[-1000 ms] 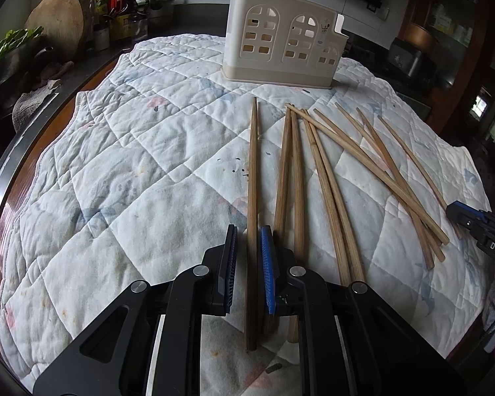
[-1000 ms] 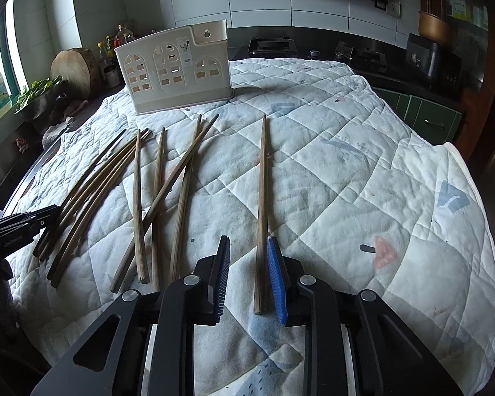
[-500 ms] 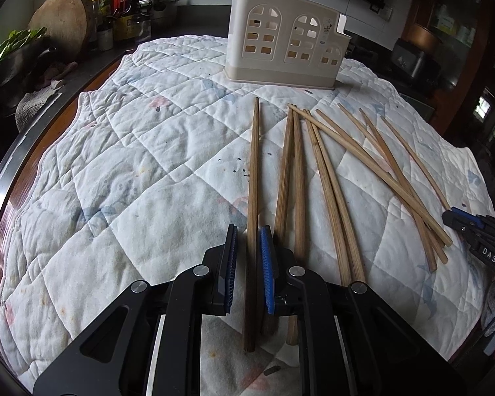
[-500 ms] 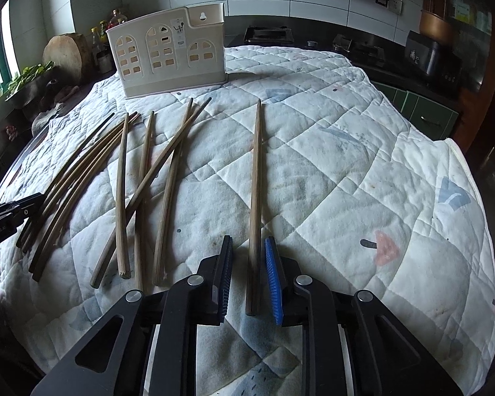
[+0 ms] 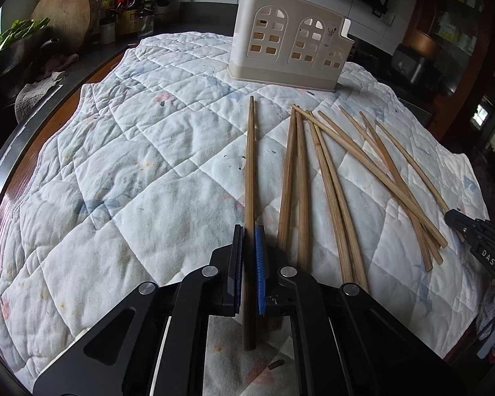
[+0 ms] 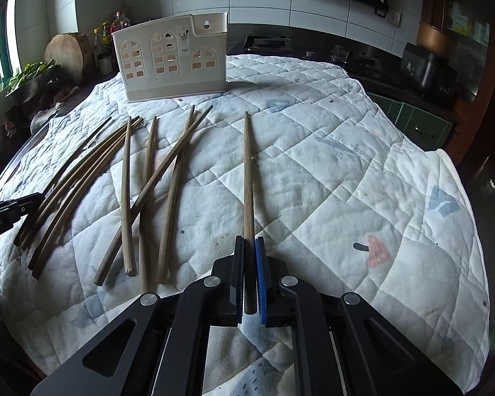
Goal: Organize utensils
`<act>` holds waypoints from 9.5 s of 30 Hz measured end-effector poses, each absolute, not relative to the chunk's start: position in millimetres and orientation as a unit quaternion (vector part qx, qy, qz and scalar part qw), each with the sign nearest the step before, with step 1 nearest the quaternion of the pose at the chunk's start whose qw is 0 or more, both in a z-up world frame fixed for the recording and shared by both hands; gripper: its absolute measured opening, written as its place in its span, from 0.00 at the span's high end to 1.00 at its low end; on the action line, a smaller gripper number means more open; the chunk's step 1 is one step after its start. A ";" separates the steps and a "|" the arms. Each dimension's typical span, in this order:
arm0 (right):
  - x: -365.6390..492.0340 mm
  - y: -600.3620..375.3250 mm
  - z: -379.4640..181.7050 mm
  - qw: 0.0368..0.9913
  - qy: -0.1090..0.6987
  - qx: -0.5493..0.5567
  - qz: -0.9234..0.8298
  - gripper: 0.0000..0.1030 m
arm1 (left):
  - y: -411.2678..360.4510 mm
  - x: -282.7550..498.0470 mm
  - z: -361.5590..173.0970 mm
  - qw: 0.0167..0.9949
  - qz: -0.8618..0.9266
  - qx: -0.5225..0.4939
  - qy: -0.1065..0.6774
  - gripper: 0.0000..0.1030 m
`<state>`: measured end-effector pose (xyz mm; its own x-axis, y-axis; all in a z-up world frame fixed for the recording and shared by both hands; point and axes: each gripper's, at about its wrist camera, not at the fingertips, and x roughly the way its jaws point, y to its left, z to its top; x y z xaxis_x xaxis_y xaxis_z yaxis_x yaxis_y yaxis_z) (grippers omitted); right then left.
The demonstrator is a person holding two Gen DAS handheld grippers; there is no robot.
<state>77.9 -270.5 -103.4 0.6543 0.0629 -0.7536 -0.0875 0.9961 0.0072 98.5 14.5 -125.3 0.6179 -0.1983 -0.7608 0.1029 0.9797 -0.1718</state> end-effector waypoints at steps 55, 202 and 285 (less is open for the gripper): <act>227.1 -230.1 130.7 0.931 0.318 -0.087 0.157 0.94 | 14.3 213.8 138.6 0.978 -0.105 -0.058 0.169 0.95; 172.4 -219.5 168.5 0.951 0.226 -0.056 0.202 0.94 | -8.4 154.0 82.3 0.955 -0.189 0.002 0.227 0.95; 88.3 -233.2 28.8 0.948 0.285 -0.033 0.136 0.68 | 20.6 90.6 13.7 0.960 -0.096 -0.018 0.263 0.50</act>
<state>88.3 -233.2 28.8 0.8001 0.2391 -0.5501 -0.2771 0.9607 0.0145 90.6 20.6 13.7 0.8434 -0.1937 -0.5012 0.1746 0.9809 -0.0853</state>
